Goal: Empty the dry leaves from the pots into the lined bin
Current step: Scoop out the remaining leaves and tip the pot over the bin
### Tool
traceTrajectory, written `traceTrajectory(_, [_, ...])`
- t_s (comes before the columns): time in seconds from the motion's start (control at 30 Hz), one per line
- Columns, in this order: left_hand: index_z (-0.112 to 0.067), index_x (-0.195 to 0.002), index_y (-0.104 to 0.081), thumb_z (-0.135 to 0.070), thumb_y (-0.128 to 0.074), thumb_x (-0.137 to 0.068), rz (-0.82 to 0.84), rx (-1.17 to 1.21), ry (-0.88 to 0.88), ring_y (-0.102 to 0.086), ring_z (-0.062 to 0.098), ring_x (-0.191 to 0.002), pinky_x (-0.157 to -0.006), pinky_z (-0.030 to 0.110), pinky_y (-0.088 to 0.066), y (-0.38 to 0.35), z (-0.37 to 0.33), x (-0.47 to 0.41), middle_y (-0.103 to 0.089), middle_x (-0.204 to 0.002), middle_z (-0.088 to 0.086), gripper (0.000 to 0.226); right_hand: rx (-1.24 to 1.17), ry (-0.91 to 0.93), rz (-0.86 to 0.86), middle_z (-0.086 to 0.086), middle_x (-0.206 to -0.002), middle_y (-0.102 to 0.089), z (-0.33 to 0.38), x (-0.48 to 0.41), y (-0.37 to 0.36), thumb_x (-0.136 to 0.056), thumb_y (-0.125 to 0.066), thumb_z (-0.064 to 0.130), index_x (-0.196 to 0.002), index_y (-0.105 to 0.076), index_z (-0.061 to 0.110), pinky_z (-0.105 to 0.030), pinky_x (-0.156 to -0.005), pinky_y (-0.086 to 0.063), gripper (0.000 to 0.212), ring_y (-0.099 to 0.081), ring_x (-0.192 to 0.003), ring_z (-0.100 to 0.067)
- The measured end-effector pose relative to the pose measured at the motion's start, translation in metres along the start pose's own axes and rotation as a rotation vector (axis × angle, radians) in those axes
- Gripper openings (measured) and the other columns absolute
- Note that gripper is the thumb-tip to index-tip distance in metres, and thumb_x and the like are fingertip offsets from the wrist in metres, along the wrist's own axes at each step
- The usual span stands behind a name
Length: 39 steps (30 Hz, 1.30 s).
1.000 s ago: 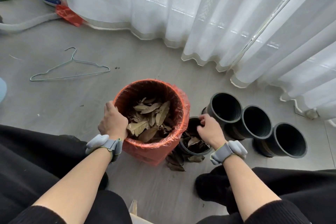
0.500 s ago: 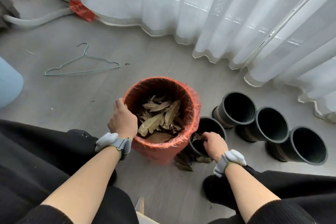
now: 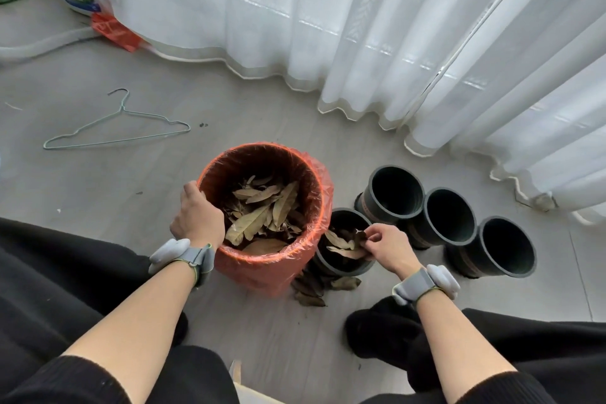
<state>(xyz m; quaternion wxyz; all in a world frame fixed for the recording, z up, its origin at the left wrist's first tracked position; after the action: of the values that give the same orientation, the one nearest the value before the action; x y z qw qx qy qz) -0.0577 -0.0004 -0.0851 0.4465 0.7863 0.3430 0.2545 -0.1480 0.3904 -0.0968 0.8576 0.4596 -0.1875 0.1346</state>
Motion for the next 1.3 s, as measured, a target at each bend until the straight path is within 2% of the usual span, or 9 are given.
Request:
traceTrajectory(0.07, [-0.014,-0.125,-0.038,-0.017,-0.032,-0.101,0.006,0.002,0.003,-0.058,0.046,-0.097,-0.071,0.043,-0.031,0.000,0.000,0.001,-0.054,-0.125,0.016,0.026,-0.027,0.002,-0.005,0.011,-0.068,-0.066,-0.002,0.005,0.005,-0.086,-0.071,0.013,-0.079,-0.066,0.026,-0.005,-0.053,-0.044,0.015,-0.062,-0.056,-0.001])
traceTrajectory(0.2, [-0.013,-0.125,-0.038,-0.016,-0.033,-0.100,0.013,0.003,0.008,-0.058,0.047,-0.097,-0.073,0.045,-0.036,0.000,-0.001,0.001,-0.054,-0.126,0.017,0.025,-0.075,-0.015,0.019,0.002,-0.074,-0.071,-0.010,0.009,0.009,-0.085,-0.072,0.013,-0.078,-0.067,0.025,-0.030,-0.076,-0.059,0.015,-0.071,-0.072,-0.016])
traceTrajectory(0.37, [-0.012,-0.124,-0.039,-0.014,-0.033,-0.099,0.017,0.019,0.001,-0.057,0.047,-0.097,-0.076,0.047,-0.038,0.002,-0.004,0.003,-0.053,-0.126,0.017,0.026,-0.262,-0.045,0.090,-0.009,-0.076,-0.070,-0.006,0.007,0.019,-0.086,-0.068,-0.001,-0.080,-0.065,0.013,-0.038,-0.075,-0.061,0.015,-0.071,-0.070,-0.025])
traceTrajectory(0.47, [-0.012,-0.123,-0.039,-0.013,-0.033,-0.099,0.014,0.025,0.002,-0.057,0.046,-0.097,-0.076,0.046,-0.038,0.003,-0.004,0.003,-0.052,-0.124,0.016,0.025,-0.486,-0.105,0.188,-0.017,-0.079,-0.066,-0.003,0.013,0.025,-0.085,-0.067,-0.007,-0.083,-0.063,0.002,-0.030,-0.065,-0.062,0.010,-0.069,-0.065,-0.020])
traceTrajectory(0.57, [-0.011,-0.122,-0.039,-0.013,-0.033,-0.099,0.013,0.020,0.000,-0.057,0.046,-0.096,-0.074,0.045,-0.036,0.003,-0.004,0.004,-0.052,-0.123,0.016,0.024,-0.696,-0.157,0.317,-0.022,-0.096,-0.071,-0.001,0.020,0.034,-0.085,-0.068,-0.005,-0.103,-0.064,-0.009,-0.029,-0.075,-0.061,0.019,-0.072,-0.087,-0.027])
traceTrajectory(0.77, [-0.011,-0.120,-0.039,-0.012,-0.034,-0.098,0.015,0.014,-0.005,-0.057,0.046,-0.094,-0.072,0.044,-0.034,0.002,-0.005,0.004,-0.052,-0.122,0.015,0.022,-0.893,-0.066,0.417,-0.024,-0.116,-0.068,0.035,0.024,0.060,-0.077,-0.072,0.003,-0.109,-0.068,-0.004,-0.029,-0.080,-0.060,0.033,-0.069,-0.106,-0.032])
traceTrajectory(0.97, [-0.012,-0.118,-0.039,-0.013,-0.033,-0.099,0.007,0.014,-0.019,-0.058,0.045,-0.092,-0.070,0.044,-0.033,0.003,-0.006,0.005,-0.053,-0.121,0.015,0.019,-0.918,0.144,0.481,-0.017,-0.100,-0.074,0.124,0.032,0.063,-0.074,-0.074,0.006,-0.093,-0.078,0.010,-0.024,-0.073,-0.058,0.020,-0.073,-0.090,-0.023])
traceTrajectory(1.2, [-0.013,-0.120,-0.039,-0.014,-0.031,-0.100,0.004,0.018,-0.021,-0.058,0.044,-0.090,-0.069,0.043,-0.032,0.004,-0.007,0.006,-0.054,-0.121,0.013,0.022,-0.885,0.263,0.385,-0.020,-0.098,-0.067,0.207,0.030,0.017,-0.085,-0.070,0.000,-0.109,-0.067,-0.002,-0.033,-0.077,-0.061,0.025,-0.072,-0.088,-0.030])
traceTrajectory(1.3, [-0.014,-0.121,-0.039,-0.016,-0.030,-0.100,0.011,0.015,-0.024,-0.058,0.044,-0.091,-0.069,0.043,-0.032,0.003,-0.005,0.004,-0.053,-0.122,0.012,0.023,-0.700,0.266,0.354,-0.013,-0.109,-0.063,0.210,0.028,-0.008,-0.086,-0.072,0.007,-0.119,-0.063,0.006,-0.037,-0.083,-0.060,0.034,-0.069,-0.092,-0.027])
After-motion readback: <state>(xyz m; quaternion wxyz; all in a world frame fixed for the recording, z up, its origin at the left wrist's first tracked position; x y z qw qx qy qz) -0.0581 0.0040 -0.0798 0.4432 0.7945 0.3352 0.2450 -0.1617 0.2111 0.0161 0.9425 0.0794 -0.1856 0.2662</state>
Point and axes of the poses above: each hand's wrist, its own x-axis away from the middle knuckle, its own y-axis out of the back of the hand, z = x × y, the point moved 8 cm from there along -x, towards the middle knuckle
